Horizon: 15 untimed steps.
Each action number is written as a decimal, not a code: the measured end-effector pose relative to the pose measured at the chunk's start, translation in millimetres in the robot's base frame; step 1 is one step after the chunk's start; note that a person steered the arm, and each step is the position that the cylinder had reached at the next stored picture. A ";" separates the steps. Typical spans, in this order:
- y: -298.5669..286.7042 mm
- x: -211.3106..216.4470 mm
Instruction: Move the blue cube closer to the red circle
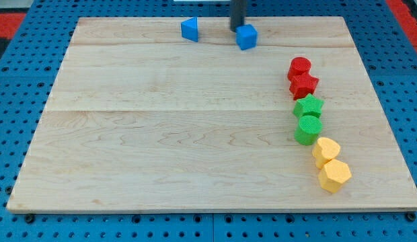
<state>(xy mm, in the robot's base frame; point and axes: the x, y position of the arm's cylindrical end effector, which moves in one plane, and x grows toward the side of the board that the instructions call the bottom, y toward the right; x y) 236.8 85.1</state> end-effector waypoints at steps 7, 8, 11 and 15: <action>19.2 60.0; 20.8 82.4; 4.7 140.9; -59.4 83.7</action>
<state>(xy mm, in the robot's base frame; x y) 320.5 25.7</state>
